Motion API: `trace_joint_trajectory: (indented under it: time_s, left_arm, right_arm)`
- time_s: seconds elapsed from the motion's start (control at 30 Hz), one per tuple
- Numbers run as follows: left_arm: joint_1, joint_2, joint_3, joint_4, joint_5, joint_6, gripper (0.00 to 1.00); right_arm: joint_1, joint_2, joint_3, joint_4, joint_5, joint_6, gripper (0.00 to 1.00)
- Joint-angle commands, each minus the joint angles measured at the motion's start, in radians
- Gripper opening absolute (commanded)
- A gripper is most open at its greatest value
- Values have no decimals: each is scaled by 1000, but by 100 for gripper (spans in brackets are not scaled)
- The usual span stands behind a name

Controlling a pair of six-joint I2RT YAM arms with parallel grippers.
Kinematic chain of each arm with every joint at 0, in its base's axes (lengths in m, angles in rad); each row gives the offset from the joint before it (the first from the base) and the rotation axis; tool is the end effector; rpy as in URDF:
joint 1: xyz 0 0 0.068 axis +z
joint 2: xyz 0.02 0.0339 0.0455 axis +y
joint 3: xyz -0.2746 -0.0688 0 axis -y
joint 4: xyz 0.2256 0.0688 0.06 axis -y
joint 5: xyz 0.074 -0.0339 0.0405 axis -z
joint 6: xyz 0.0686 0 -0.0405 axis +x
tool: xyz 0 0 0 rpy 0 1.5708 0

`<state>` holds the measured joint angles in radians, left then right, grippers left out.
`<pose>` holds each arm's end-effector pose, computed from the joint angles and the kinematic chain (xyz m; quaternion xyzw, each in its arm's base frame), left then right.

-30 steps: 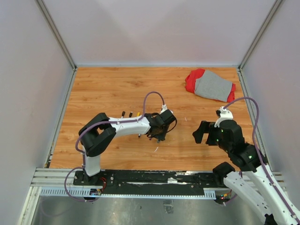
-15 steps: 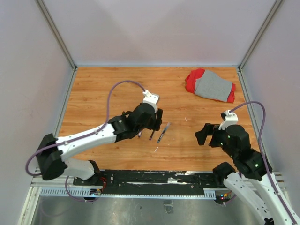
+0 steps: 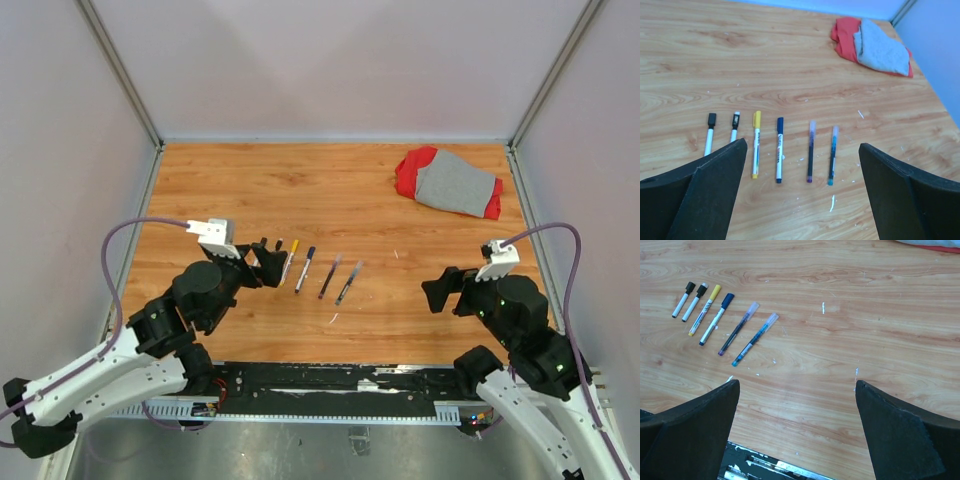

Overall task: Insert the pens into the pen caps
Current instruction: Reset both arms

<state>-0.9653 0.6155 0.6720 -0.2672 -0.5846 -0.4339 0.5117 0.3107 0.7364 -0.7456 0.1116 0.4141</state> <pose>0.1142 -0.0985 0.3172 0.0207 0.7660 -0.2163 0.6050 0.0684 0.0297 0.3006 -0.0069 0.8101 0.2206 0.5432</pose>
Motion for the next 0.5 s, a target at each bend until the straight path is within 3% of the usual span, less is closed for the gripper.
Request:
trace_joint_trajectory:
  time_s: [0.0, 0.3, 0.47]
  left_arm:
    - [4, -105, -40, -83, -82, -25, 100]
    - [4, -132, 0, -227, -169, -111, 100]
    - [4, -123, 19, -237, -158, -75, 100]
  right_arm:
    - [-12, -20, 11, 6, 35, -24, 98]
    - [-12, -18, 3, 10, 19, -25, 98]
    - [-12, -3, 4, 15, 6, -32, 99]
